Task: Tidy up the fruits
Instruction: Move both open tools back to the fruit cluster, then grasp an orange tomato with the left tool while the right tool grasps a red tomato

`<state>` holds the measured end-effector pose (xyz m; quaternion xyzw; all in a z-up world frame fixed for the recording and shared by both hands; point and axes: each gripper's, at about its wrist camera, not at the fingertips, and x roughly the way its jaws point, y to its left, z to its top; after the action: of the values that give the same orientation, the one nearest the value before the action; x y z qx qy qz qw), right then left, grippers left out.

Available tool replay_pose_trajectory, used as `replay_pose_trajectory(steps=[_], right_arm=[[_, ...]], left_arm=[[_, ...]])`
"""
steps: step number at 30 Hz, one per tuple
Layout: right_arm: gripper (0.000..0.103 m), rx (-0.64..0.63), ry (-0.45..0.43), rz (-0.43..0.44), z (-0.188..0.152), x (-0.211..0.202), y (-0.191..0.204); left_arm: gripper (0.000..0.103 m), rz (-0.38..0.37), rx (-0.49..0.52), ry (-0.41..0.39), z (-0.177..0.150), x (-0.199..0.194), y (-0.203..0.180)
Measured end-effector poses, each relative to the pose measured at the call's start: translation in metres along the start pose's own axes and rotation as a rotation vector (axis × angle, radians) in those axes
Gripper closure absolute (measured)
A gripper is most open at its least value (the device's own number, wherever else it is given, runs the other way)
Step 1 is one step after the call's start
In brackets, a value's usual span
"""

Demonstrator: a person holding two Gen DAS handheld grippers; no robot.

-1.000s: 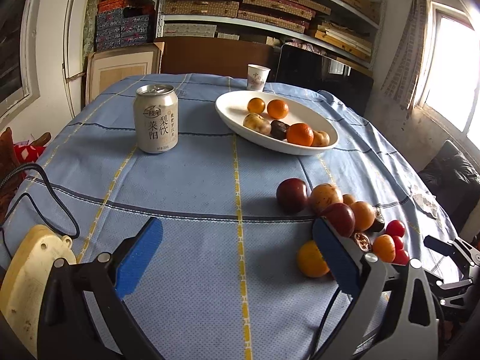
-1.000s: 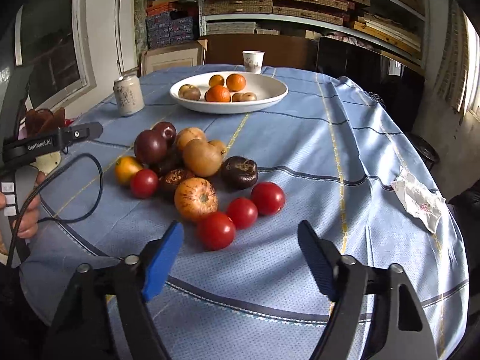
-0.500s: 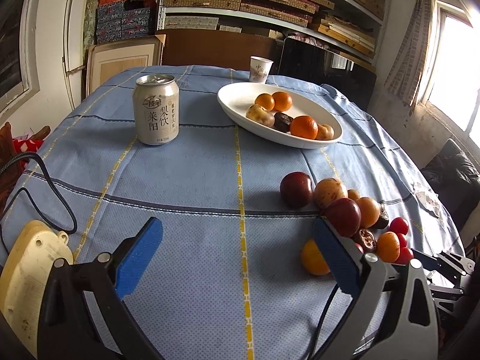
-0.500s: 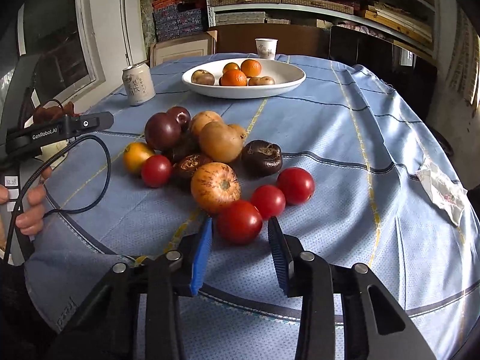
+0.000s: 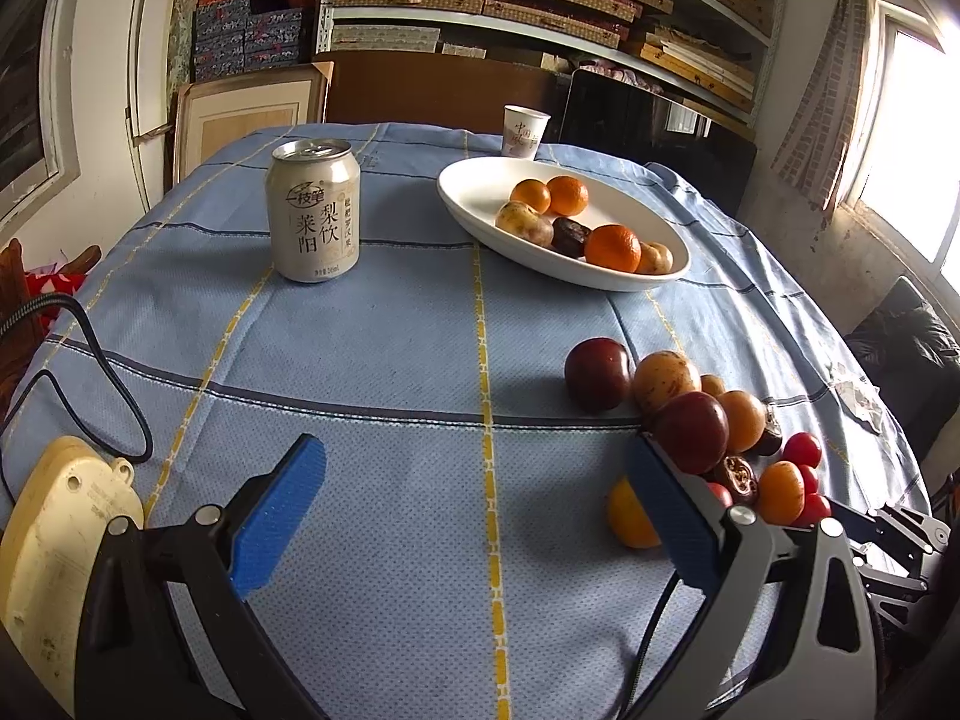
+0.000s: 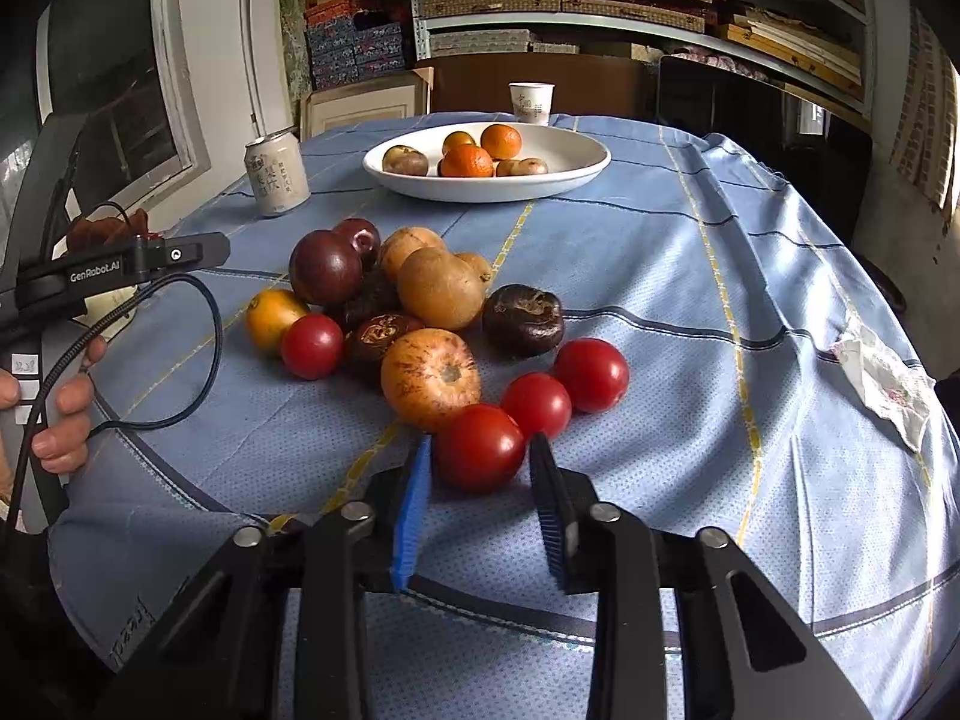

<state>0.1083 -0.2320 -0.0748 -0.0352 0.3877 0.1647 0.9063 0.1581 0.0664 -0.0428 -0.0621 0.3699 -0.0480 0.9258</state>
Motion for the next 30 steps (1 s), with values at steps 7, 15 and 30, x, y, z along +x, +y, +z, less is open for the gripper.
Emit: replay_pose_trajectory(steps=[7,15,30], right_arm=[[0.072,0.041,-0.085,0.084,-0.004,-0.013,-0.010],[0.072,0.101,-0.163,0.139,-0.008,-0.024,-0.022],[0.072,0.089,-0.185,0.146,-0.010,-0.027,-0.021]], left_arm=[[0.005,-0.041,-0.012,0.010,0.000,0.002,0.004],[0.005,-0.224,0.139,0.079,-0.007,0.007,-0.020],[0.048,-0.296,0.290,0.193,-0.015,0.026,-0.048]])
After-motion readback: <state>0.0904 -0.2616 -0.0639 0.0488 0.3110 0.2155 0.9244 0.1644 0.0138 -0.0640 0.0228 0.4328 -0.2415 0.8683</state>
